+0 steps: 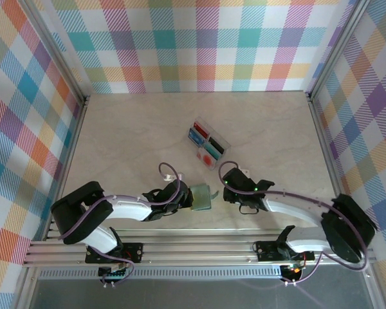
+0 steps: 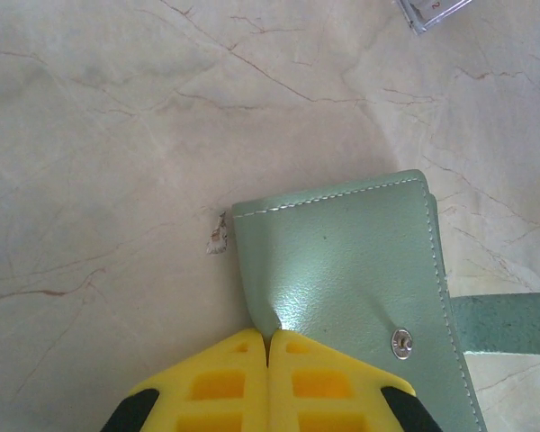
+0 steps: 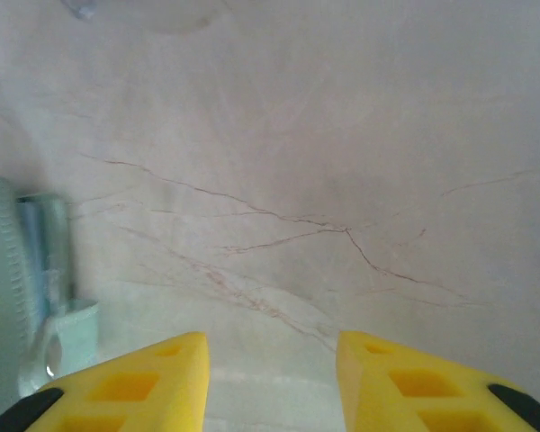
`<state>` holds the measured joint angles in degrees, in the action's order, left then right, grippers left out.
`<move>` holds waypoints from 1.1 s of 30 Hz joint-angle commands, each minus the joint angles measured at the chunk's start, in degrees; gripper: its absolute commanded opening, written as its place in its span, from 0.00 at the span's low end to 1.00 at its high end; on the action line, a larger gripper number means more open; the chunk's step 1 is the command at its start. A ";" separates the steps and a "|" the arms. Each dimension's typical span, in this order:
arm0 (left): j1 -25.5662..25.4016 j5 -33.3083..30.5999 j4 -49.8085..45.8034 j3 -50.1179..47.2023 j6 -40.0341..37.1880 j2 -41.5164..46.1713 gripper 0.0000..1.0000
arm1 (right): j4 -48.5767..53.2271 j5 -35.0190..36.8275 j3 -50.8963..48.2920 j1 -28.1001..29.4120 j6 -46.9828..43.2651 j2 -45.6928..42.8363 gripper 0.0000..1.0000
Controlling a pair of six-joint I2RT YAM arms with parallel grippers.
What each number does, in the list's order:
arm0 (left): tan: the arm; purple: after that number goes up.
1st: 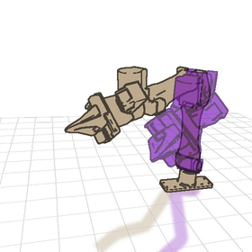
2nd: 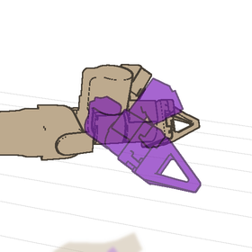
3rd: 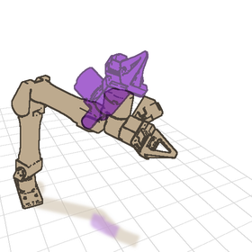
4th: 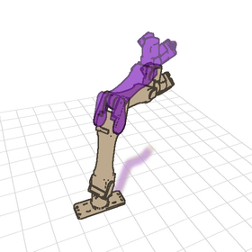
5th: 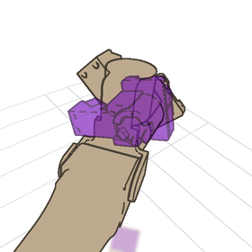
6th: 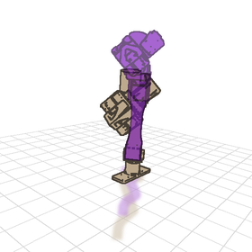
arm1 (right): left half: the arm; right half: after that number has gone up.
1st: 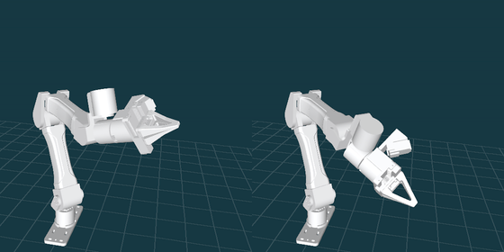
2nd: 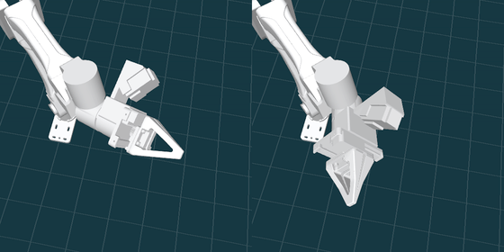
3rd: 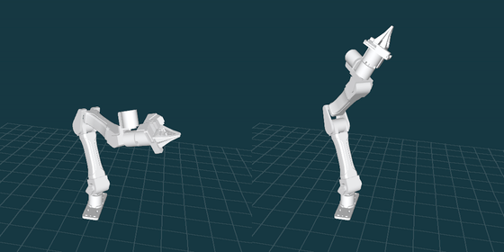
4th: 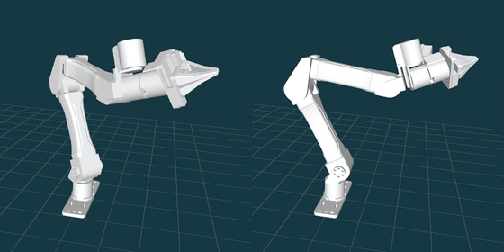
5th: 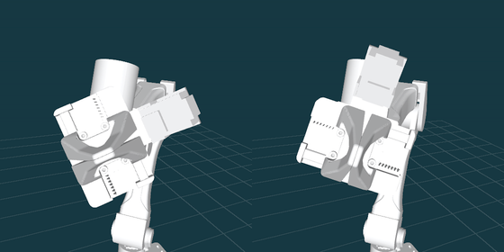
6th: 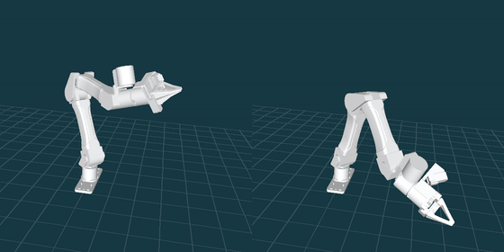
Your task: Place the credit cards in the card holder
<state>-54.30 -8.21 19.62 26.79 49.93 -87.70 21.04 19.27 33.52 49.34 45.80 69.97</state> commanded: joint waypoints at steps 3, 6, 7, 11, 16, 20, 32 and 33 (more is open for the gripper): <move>-0.18 -0.23 -4.77 -1.65 -0.56 -4.21 0.00 | 4.15 2.06 4.90 4.36 -2.30 -4.49 0.30; -0.54 -0.32 -4.41 -1.52 -0.37 -4.58 0.00 | -2.26 -10.08 6.30 4.36 -4.67 -3.10 0.29; -0.69 -0.44 -4.37 -1.56 -0.24 -4.69 0.00 | -4.73 -14.13 6.70 4.45 -5.04 -2.01 0.31; -1.06 -0.41 -4.06 -1.55 -0.01 -4.94 0.00 | -8.45 -21.49 9.92 4.40 -5.27 5.46 0.40; -1.51 -0.85 -4.32 -1.86 0.33 -4.38 0.00 | -11.00 -23.66 10.53 1.28 -3.97 12.40 0.46; -1.69 -1.37 -4.58 -2.67 0.51 -3.24 0.00 | -11.56 -23.26 7.75 -1.32 -3.73 12.29 0.48; -1.81 -1.72 -4.85 -3.05 0.48 -2.85 0.00 | -16.86 -29.05 5.73 -1.27 -4.89 16.11 0.41; -1.86 -1.73 -4.85 -3.05 0.60 -2.75 0.00 | -16.23 -28.60 6.00 -1.27 -5.00 16.51 0.41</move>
<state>-55.53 -9.61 21.21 26.02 50.13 -87.35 5.54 -8.27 39.31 47.70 41.47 85.67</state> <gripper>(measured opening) 0.043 0.412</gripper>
